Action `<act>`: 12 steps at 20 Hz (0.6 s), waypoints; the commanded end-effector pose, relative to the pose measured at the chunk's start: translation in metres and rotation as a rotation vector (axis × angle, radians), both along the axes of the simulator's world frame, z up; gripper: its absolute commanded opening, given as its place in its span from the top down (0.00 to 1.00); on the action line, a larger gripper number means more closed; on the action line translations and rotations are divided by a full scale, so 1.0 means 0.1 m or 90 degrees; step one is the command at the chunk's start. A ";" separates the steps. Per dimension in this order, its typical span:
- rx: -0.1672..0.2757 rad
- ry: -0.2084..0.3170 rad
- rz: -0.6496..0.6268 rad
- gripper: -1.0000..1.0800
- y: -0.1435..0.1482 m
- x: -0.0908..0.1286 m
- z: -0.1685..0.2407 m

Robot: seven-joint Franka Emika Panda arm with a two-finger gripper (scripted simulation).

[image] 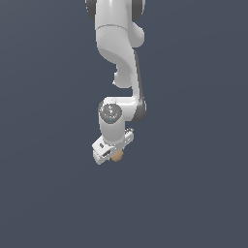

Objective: Pick up the object and move it to a goal position.

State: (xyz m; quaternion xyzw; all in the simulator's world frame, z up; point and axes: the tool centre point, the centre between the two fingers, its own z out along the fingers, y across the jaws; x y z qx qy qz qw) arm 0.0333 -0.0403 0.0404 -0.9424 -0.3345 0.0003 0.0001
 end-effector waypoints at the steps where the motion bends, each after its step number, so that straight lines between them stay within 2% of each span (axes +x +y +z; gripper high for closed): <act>1: 0.000 0.000 0.000 1.00 0.00 0.00 -0.01; 12: 0.000 -0.001 0.000 1.00 -0.01 0.00 0.00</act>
